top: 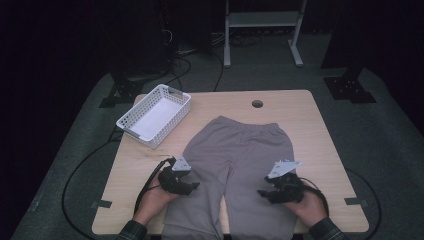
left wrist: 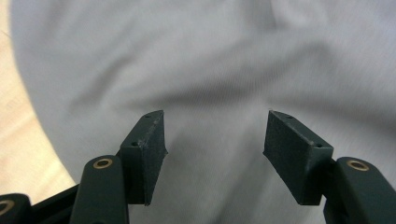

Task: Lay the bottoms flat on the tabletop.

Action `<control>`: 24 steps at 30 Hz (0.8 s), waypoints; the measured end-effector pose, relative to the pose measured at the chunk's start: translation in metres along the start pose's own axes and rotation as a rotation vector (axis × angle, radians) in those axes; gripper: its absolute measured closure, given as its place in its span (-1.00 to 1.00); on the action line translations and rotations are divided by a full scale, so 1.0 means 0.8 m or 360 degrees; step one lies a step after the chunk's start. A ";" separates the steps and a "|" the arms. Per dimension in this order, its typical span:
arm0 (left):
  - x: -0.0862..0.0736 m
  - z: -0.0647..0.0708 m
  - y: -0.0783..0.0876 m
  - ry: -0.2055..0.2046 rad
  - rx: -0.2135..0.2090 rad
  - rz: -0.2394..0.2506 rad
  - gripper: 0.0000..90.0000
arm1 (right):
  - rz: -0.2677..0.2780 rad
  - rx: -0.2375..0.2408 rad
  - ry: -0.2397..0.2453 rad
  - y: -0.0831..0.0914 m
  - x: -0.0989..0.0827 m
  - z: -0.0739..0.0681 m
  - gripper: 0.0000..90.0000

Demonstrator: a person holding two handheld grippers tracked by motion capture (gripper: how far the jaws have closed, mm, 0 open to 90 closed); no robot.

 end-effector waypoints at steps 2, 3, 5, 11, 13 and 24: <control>-0.003 0.004 0.002 0.0020 -0.0030 -0.0005 -0.11 | -0.0060 -0.0136 -0.0126 0.010 -0.017 0.039 -0.11; -0.003 0.004 0.002 0.0020 -0.0030 -0.0005 -0.09 | -0.0089 -0.0168 -0.0170 0.010 -0.024 0.048 -0.12; -0.005 0.006 0.005 0.0017 -0.0037 -0.0015 -0.08 | -0.0119 -0.0178 -0.0194 0.010 -0.030 0.056 -0.14; -0.015 0.030 0.017 -0.0009 -0.0076 -0.0035 -0.08 | -0.0122 -0.0169 -0.0208 0.014 -0.038 0.078 -0.18; -0.017 0.040 0.021 -0.0018 -0.0097 -0.0050 -0.09 | -0.0134 -0.0176 -0.0214 0.014 -0.039 0.087 -0.23; -0.014 0.034 0.038 0.0113 -0.0066 0.0124 -0.31 | -0.0102 -0.0116 -0.0159 0.013 -0.042 0.099 -0.39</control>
Point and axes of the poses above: each handheld gripper's, and its own axes: y roughly backward along the jaws, x roughly out of its top, z roughly to its right, the point moved 6 cm from there along -y, roughly forward along the jaws, and after that the axes turned 7 degrees about z, right-handed, at the moved point
